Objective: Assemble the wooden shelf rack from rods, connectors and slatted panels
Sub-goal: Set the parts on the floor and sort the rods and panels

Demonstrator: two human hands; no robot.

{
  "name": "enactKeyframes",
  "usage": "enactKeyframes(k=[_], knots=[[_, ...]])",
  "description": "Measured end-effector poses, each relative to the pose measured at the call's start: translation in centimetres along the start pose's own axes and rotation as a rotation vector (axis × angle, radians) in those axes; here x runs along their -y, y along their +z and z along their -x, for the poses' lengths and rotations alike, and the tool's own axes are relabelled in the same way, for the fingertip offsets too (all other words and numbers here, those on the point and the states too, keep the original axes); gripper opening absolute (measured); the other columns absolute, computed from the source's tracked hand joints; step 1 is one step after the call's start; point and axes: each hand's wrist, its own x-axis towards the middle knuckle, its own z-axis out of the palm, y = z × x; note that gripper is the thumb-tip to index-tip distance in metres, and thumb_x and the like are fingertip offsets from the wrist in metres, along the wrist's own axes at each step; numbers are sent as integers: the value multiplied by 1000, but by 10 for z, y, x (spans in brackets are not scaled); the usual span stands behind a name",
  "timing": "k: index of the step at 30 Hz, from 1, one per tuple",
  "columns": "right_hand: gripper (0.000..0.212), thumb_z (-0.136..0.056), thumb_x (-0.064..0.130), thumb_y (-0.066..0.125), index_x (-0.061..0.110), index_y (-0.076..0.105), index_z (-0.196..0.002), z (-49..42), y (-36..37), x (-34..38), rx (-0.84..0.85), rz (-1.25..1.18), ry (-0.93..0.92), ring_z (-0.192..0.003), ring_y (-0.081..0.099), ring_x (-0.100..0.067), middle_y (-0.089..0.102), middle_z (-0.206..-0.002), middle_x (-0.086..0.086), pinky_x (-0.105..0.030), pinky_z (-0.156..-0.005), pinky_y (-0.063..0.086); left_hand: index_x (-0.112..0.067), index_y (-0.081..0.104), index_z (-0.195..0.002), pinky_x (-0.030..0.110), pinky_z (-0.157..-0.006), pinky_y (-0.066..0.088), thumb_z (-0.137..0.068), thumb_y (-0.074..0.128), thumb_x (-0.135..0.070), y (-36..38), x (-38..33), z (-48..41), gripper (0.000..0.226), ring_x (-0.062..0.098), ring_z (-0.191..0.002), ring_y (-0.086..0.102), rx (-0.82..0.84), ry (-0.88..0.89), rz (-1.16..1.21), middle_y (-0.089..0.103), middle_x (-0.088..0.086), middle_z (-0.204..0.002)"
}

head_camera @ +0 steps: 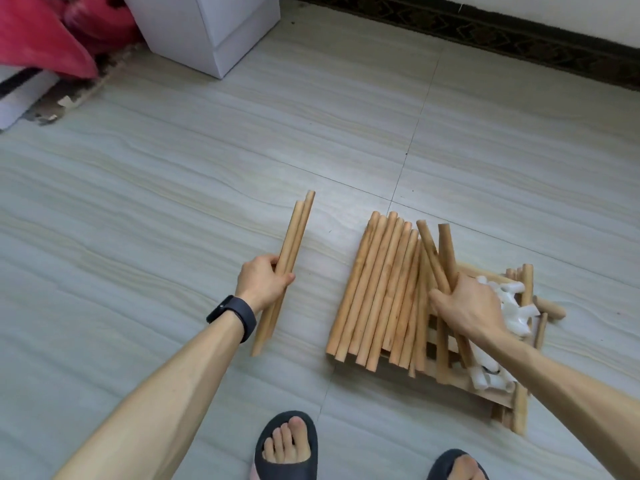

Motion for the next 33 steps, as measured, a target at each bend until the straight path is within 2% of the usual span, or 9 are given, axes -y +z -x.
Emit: enactKeyframes(k=[2, 5, 10, 12, 16, 20, 25, 28, 33], knots=[[15, -85, 34, 62, 21, 61, -77, 10, 0, 21, -51, -50, -145, -57, 63, -10, 64, -62, 4, -28, -50, 49, -19, 69, -105, 33, -80, 54, -91, 71, -31, -12, 19, -6, 19, 24, -93, 66, -19, -48, -42, 71, 1, -94], [16, -82, 35, 68, 23, 61, -73, 27, 9, 74, 98, -158, -280, -51, 62, 2, 61, -56, 9, -9, -38, 36, -16, 67, -115, 35, -80, 54, -93, 68, -30, -28, 40, -17, 26, 28, -96, 65, -38, -113, -120, 71, 6, -102], [19, -80, 40, 68, 21, 66, -83, 33, 81, 162, 439, -232, -214, -60, 65, -6, 69, -73, 4, -18, -43, 43, -15, 68, -115, 35, -81, 52, -92, 69, -28, -36, 70, -30, 26, 31, -102, 63, -69, -199, -149, 70, 9, -109], [20, -83, 37, 67, 17, 65, -88, 32, 117, 186, 484, -286, -136, -73, 68, -16, 70, -84, -2, -30, -56, 54, -15, 67, -116, 34, -81, 51, -92, 69, -28, -34, 81, -32, 28, 31, -103, 63, -69, -208, -154, 70, 9, -111], [46, -89, 38, 65, 6, 52, -120, 26, 171, 199, 388, -232, -57, -111, 62, -37, 65, -118, -16, -43, -92, 53, -16, 52, -134, 40, -90, 51, -93, 65, -27, -31, 97, -32, 44, 32, -113, 59, -80, -175, -195, 61, 9, -126], [65, -89, 55, 63, 9, 38, -126, 34, 190, 194, 155, -103, -148, -109, 61, -43, 50, -127, -14, -45, -80, 47, -30, 24, -154, 43, -78, 46, -94, 57, -30, -25, 103, -27, 68, 31, -117, 49, -146, -34, -415, 42, 7, -131], [71, -97, 61, 47, 5, 33, -137, 30, 193, 184, 76, 17, -140, -103, 64, -42, 48, -127, -13, -44, -72, 45, -26, 27, -153, 43, -79, 47, -95, 51, -23, -17, 98, -32, 64, 30, -120, 43, -169, -27, -425, 41, 7, -138], [60, -101, 50, 44, 4, 30, -138, 35, 194, 181, 105, -55, -140, -102, 63, -45, 43, -126, -15, -46, -75, 48, -27, 29, -152, 43, -82, 45, -94, 51, -17, -15, 88, -35, 63, 29, -120, 43, -150, -30, -360, 41, 6, -140], [66, -99, 46, 48, 6, 26, -147, 47, 160, 182, 225, -160, -205, -117, 56, -43, 42, -137, -14, -45, -90, 46, -22, 32, -151, 46, -99, 43, -91, 57, -23, -15, 66, -33, 66, 32, -130, 41, -118, -31, -470, 39, 9, -148]])
